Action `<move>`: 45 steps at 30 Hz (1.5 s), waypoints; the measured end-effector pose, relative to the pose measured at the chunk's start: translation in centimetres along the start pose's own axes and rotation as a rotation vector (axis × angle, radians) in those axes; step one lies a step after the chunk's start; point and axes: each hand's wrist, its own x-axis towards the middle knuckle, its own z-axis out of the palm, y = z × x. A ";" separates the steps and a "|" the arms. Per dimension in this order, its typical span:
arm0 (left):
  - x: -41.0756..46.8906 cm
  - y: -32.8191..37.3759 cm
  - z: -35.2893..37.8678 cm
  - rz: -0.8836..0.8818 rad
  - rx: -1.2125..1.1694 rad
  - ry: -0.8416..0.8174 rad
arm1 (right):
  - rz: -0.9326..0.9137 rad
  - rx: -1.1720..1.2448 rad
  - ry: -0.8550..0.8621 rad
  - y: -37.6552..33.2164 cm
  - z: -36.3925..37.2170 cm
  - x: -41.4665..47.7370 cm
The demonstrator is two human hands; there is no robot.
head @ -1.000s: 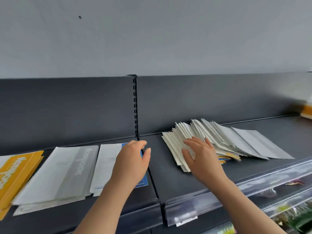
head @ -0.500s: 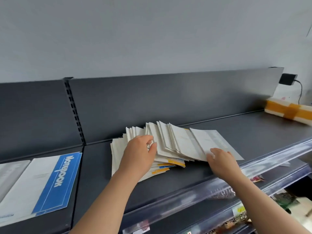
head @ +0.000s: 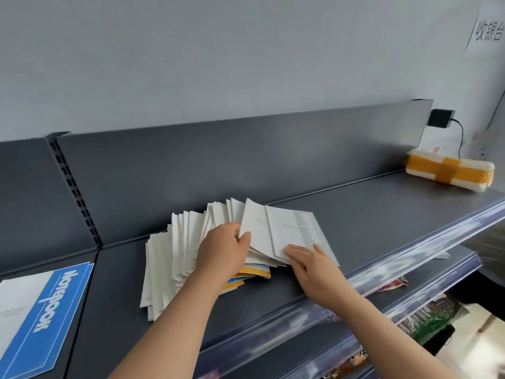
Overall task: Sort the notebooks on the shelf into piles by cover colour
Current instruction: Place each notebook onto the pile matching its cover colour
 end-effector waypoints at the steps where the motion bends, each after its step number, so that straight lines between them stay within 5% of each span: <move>1: 0.1 0.2 0.0 -0.021 0.022 0.009 | -0.025 0.015 -0.012 -0.1 0.1 0.0; 26: 1.8 1.3 -2.0 -0.201 -0.135 -0.234 | -0.037 0.209 -0.087 -0.1 0.3 1.9; 33: 0.3 0.4 -3.2 -0.238 -0.198 -0.127 | 0.131 0.205 0.088 -0.5 0.4 1.7; 45: -1.0 -1.5 -4.2 -0.399 -0.346 -0.028 | 0.161 0.198 -0.025 -3.1 0.8 1.8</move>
